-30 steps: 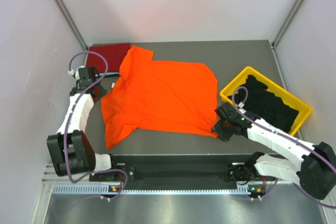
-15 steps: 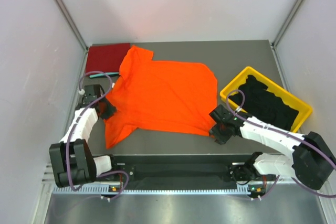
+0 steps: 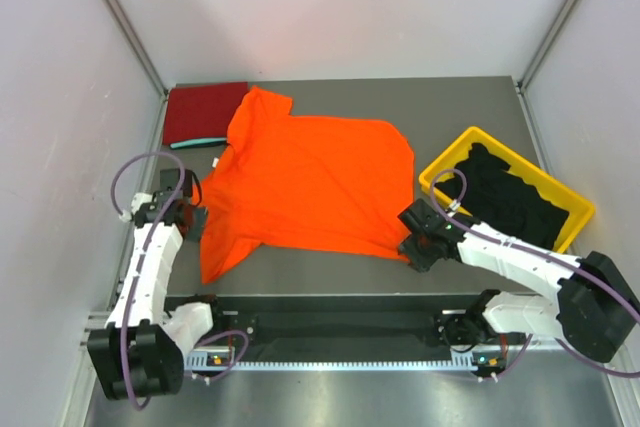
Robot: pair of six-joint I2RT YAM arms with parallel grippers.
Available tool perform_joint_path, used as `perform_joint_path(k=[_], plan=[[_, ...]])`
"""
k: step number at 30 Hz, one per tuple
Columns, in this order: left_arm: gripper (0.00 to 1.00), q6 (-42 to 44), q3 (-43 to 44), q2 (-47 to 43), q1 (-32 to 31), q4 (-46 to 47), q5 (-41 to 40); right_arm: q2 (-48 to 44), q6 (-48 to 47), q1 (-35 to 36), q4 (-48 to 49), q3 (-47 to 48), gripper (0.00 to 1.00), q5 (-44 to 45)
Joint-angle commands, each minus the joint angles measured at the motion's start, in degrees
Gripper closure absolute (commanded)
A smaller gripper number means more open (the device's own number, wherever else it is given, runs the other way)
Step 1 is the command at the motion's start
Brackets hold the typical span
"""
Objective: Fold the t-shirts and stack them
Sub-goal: Flatten the tshirt out
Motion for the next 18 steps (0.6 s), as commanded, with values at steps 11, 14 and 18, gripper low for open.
perform_joint_path(k=[11, 14, 18], plan=[[0.49, -22.9, -4.8, 1.9, 0.2, -18.0, 1.6, 0.2, -5.5, -0.9, 5.6, -0.9, 0.59, 0.2], [0.48, -25.0, -5.3, 2.2, 0.2, -20.9, 1.5, -0.1, -6.3, -1.8, 5.8, -1.0, 0.60, 0.1], [0.48, -24.5, -5.8, 3.2, 0.1, -22.1, 2.0, -0.3, -6.4, -2.2, 6.7, -2.1, 0.60, 0.0]])
